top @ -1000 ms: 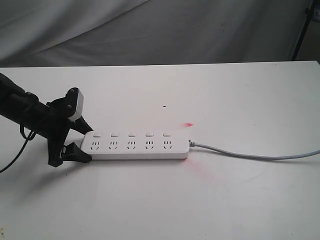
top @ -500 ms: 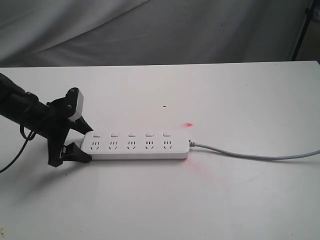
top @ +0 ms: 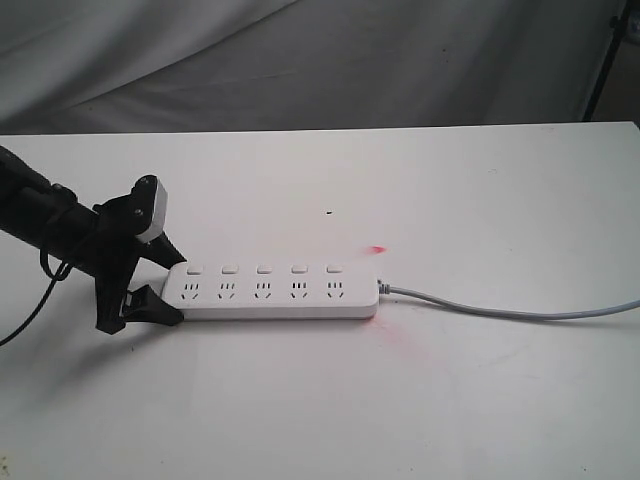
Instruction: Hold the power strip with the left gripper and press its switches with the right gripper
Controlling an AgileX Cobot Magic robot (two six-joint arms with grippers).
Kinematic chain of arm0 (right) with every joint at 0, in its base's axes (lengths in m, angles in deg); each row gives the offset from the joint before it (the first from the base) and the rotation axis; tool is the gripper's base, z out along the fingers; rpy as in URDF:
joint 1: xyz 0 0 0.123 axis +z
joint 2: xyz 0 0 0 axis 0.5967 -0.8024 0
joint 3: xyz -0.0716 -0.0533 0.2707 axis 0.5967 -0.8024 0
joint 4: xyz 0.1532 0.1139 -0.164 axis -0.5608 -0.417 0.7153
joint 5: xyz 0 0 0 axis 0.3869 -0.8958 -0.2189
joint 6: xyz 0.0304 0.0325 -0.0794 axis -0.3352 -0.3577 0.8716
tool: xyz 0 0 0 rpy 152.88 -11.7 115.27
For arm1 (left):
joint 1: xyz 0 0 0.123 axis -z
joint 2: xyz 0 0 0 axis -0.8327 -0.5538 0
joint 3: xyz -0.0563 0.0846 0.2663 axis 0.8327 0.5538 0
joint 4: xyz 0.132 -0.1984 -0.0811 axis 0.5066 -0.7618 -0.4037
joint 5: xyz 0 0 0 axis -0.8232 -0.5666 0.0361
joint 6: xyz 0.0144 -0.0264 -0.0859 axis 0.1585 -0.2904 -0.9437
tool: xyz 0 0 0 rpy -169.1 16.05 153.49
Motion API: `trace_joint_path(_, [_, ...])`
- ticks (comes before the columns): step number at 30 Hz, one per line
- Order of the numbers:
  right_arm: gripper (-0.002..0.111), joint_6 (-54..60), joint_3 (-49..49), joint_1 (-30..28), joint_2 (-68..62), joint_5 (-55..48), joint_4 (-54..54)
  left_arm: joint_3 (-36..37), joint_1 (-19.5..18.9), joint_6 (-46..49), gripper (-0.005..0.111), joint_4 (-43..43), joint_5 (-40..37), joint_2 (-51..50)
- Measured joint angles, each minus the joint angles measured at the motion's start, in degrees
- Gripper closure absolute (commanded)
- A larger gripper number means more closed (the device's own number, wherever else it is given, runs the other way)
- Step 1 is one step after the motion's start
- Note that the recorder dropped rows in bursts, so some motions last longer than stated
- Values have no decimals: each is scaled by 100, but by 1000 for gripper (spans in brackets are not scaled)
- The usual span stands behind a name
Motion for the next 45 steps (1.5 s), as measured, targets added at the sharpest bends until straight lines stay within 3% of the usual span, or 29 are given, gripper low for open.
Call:
trace_joint_path(20, [108,0,0,0,8,-107,0,0,0,0,42,0,0,0])
trace_joint_path(27, [108,0,1428,0,-75,-2209,89,0,0,0,42,0,0,0])
trace_joint_path(35, [108,0,3477,0,-1653,-3543,557,0,0,0,42,0,0,0])
trace_joint_path(41, [108,0,3926,115,-3167,-3781,447,0,0,0,42,0,0,0])
trace_joint_path(45, [108,0,3948,536,-4036,-3781,141,0,0,0,42,0,0,0])
